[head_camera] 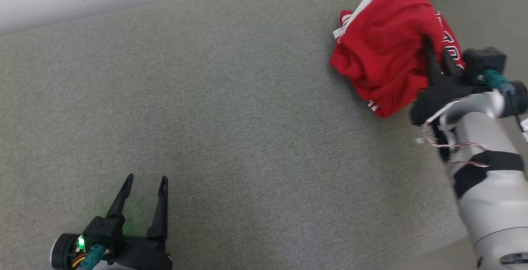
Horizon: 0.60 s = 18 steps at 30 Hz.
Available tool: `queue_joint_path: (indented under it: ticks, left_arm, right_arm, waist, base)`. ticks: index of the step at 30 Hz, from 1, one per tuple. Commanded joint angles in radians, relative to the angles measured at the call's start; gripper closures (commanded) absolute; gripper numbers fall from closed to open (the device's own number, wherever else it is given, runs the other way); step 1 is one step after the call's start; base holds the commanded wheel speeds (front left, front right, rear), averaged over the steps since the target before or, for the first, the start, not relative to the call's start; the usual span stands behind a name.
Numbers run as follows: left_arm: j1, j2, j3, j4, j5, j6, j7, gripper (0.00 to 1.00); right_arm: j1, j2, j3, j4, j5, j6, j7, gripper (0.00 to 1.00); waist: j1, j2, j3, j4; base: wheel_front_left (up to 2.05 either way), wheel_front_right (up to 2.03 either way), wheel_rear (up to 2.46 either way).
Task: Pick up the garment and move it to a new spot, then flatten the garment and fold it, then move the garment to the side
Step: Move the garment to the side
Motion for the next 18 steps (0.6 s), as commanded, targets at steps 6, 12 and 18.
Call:
queue_joint_path:
  ticks: [6,12,18]
  left_arm:
    - [-0.023,0.025,0.009,-0.017,0.017,0.001,-0.003,0.00]
    - [-0.043,0.031,0.015,-0.017,0.017,0.001,-0.003,0.00]
    - [-0.038,0.026,0.026,-0.016,0.018,0.001,-0.003,0.00]
  right_arm:
    - [-0.046,-0.082,-0.217,0.106,-0.184,-0.003,0.000,1.00]
    - [0.002,-0.098,-0.495,0.072,-0.437,-0.003,0.081,0.00]
    - [0.036,-0.032,-0.638,-0.003,-0.567,-0.003,0.050,0.00]
  waist:
    - [-0.0001,-0.0001,0.054,0.043]
    - [-0.0001,-0.0001,0.074,0.074]
    - [-0.0001,-0.0001,0.070,0.087]
  base:
    - [0.00,0.00,0.00]
    - [0.00,0.00,0.00]
    - [0.00,0.00,0.00]
